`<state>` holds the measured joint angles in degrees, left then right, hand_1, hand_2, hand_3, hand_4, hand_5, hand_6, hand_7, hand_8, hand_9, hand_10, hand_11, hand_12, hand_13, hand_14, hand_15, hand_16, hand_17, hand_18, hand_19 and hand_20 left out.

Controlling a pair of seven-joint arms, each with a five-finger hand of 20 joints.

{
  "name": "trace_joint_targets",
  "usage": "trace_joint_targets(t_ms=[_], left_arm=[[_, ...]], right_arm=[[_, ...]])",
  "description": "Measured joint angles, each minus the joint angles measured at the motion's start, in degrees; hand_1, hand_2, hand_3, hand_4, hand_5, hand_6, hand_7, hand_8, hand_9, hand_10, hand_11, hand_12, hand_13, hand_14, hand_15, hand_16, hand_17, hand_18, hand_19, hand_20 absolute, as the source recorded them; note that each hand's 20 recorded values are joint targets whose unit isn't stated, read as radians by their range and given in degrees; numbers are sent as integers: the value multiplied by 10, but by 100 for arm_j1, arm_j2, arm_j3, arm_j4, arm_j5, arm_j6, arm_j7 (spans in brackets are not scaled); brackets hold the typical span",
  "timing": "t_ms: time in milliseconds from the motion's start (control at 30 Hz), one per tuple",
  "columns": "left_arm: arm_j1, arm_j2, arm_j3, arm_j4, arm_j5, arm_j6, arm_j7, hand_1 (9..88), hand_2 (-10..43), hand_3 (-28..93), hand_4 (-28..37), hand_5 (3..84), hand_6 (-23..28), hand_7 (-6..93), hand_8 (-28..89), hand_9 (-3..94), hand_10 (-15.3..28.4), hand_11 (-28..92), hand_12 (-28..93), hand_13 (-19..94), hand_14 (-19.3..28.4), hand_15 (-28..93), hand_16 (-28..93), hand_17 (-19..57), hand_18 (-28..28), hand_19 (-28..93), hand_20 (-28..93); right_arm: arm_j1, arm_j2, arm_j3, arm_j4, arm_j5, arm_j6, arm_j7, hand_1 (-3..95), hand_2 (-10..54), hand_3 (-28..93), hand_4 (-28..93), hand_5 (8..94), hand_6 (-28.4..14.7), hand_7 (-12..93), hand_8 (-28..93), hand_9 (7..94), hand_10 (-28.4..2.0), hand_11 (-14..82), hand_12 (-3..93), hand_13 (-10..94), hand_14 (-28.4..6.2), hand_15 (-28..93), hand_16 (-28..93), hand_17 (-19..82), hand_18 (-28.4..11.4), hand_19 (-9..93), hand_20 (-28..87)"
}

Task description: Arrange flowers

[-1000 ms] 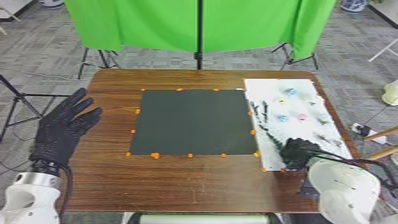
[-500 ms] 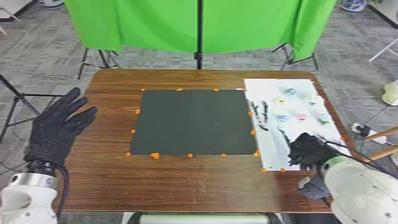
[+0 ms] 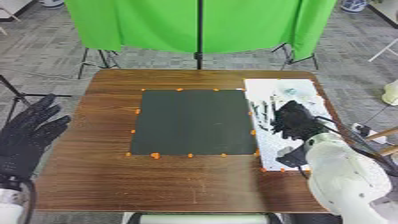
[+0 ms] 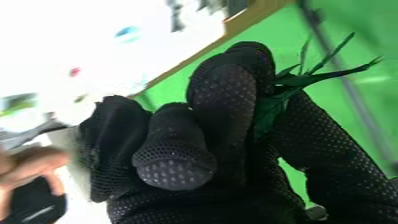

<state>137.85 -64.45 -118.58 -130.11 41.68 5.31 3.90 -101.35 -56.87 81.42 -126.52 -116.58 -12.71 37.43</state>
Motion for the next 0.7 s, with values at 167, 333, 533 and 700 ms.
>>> trace_joint_targets(t_ms=[167, 333, 533, 700], left_arm=[[379, 29, -128, -36, -4, 112, 8, 265, 79, 728, -261, 341, 29, 165, -107, 279, 113, 214, 78, 272, 144, 458, -53, -74, 206, 522, 61], [293, 90, -59, -32, -4, 127, 0, 265, 78, 728, -261, 341, 30, 163, -106, 278, 113, 214, 78, 271, 144, 458, -53, -74, 206, 521, 62], [232, 149, 31, -38, -4, 135, 1, 266, 80, 724, -259, 341, 31, 162, -105, 277, 115, 213, 79, 268, 146, 454, -53, -76, 207, 521, 63], [253, 149, 77, -52, -2, 163, -6, 266, 81, 722, -257, 341, 31, 159, -104, 276, 115, 209, 79, 268, 146, 449, -49, -75, 207, 519, 64]], right_arm=[[889, -133, -826, 361, -85, -411, -70, 156, 222, 932, 75, 722, 14, 616, 263, 937, -105, 488, 283, 872, -77, 756, 269, 610, -186, 932, 608], [1755, -408, -1657, 888, -349, -837, -169, 156, 222, 932, 73, 719, 15, 619, 259, 937, -103, 487, 284, 872, -76, 756, 270, 611, -185, 932, 608], [2756, -874, -2717, 1720, -922, -1343, -218, 170, 211, 932, 46, 702, 16, 626, 249, 926, -100, 489, 291, 865, -70, 755, 274, 608, -180, 932, 606], [3372, -1438, -3412, 2572, -1414, -1843, -178, 176, 195, 932, 30, 695, 18, 630, 246, 921, -98, 490, 292, 862, -69, 755, 274, 605, -177, 932, 602]])
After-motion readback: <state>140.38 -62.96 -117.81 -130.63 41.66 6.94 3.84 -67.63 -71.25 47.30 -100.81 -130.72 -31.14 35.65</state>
